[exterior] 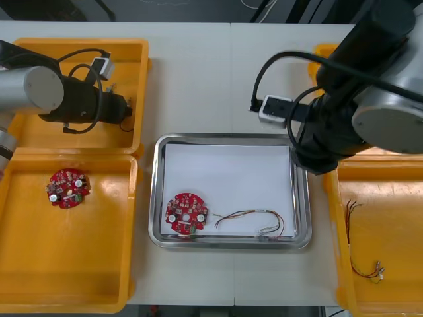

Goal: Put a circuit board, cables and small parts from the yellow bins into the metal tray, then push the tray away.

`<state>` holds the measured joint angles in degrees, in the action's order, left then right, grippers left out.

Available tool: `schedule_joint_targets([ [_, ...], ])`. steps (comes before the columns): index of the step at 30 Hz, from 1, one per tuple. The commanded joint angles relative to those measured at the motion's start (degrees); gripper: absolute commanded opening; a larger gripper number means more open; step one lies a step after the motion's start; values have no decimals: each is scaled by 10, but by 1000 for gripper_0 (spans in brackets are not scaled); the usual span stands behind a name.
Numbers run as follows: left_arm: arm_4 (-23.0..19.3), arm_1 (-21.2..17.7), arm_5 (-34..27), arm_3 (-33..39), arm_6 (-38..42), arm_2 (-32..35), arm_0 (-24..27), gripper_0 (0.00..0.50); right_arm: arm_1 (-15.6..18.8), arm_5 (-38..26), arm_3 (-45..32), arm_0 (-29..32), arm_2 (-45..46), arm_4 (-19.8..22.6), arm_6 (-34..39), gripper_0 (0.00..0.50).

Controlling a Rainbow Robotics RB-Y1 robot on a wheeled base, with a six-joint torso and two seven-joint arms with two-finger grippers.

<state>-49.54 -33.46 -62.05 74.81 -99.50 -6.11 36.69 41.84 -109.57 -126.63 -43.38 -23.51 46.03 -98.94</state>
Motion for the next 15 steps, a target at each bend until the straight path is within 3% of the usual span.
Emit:
schedule_joint_targets([
  [1, 1, 7, 8, 4, -13, -11, 2, 500, -19, -4, -10, -14, 78, 2, 11, 500],
  [10, 10, 7, 25, 4, -13, -23, 2, 500, -9, -4, 26, -13, 203, -9, 16, 500],
  [11, 11, 7, 25, 4, -13, -23, 1, 477, -4, -4, 36, -13, 223, -11, 14, 500],
  [15, 11, 7, 25, 4, -14, -23, 1, 281, 4, -4, 83, -13, 285, -17, 12, 500],
])
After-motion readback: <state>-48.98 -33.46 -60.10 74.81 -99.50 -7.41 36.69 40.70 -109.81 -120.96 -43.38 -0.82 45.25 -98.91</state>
